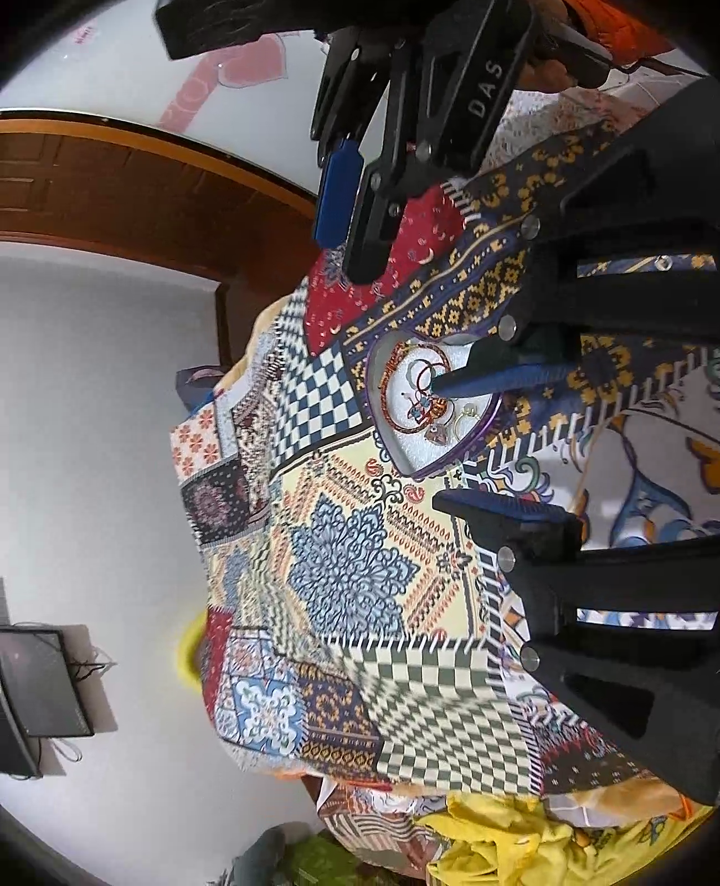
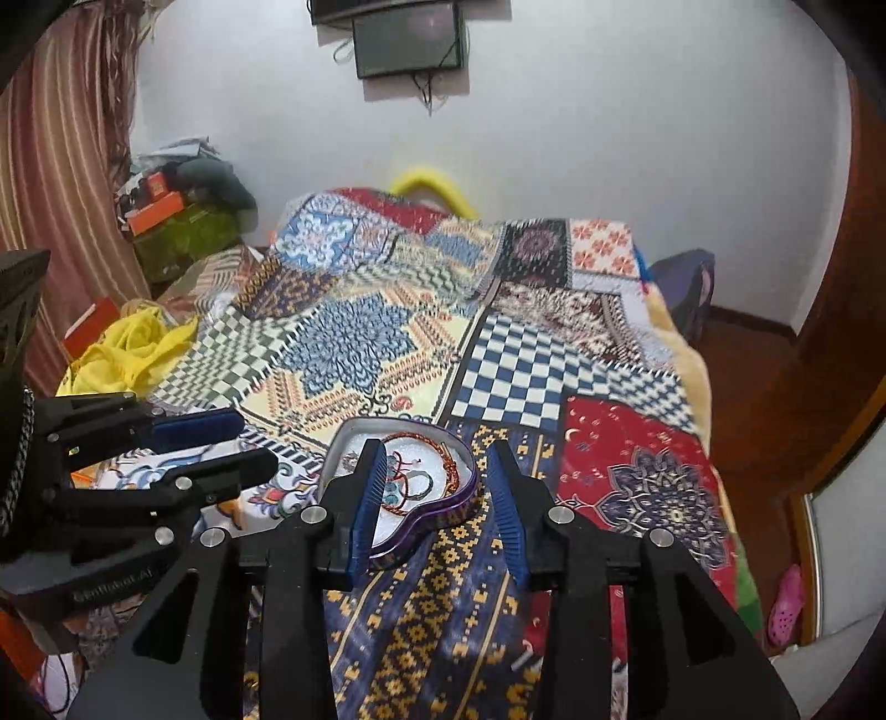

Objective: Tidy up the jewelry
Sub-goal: 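Open both tools over the purple tin and withdraw them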

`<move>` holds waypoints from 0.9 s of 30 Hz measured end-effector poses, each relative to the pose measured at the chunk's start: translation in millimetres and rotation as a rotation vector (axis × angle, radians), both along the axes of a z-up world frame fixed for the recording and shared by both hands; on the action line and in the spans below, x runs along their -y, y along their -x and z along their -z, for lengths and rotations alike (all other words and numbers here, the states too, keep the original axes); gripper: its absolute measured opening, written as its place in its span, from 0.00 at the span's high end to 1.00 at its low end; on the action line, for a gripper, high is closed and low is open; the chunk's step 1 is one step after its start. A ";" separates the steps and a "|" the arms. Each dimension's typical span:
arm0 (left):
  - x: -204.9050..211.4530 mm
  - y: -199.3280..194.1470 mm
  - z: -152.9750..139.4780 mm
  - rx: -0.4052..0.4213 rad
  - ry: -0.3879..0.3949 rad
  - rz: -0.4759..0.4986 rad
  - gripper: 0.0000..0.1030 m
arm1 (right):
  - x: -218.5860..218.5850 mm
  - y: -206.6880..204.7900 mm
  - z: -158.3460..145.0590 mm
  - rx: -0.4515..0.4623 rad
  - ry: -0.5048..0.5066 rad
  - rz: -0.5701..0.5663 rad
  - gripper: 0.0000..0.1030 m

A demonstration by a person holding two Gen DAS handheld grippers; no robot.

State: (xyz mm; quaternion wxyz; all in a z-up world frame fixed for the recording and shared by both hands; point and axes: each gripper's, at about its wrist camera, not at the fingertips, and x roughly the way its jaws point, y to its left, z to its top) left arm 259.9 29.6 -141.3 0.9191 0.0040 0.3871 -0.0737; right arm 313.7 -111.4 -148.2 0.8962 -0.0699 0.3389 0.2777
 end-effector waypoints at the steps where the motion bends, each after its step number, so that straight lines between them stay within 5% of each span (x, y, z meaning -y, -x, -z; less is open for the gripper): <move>1: -0.7 3.6 -3.5 0.007 0.002 -0.002 0.66 | 1.6 4.5 -3.2 0.009 -0.005 0.000 0.67; 10: -4.4 43.0 -25.9 0.058 0.001 -0.006 0.61 | 14.6 46.1 -24.8 0.079 -0.037 -0.005 0.65; 15: -3.8 60.8 -22.9 0.049 -0.004 0.001 0.60 | 18.0 65.4 -21.8 0.103 -0.027 -0.007 0.53; 27: 2.6 84.5 14.6 -0.051 0.018 0.029 0.60 | 15.4 93.8 24.3 0.013 0.051 -0.042 0.53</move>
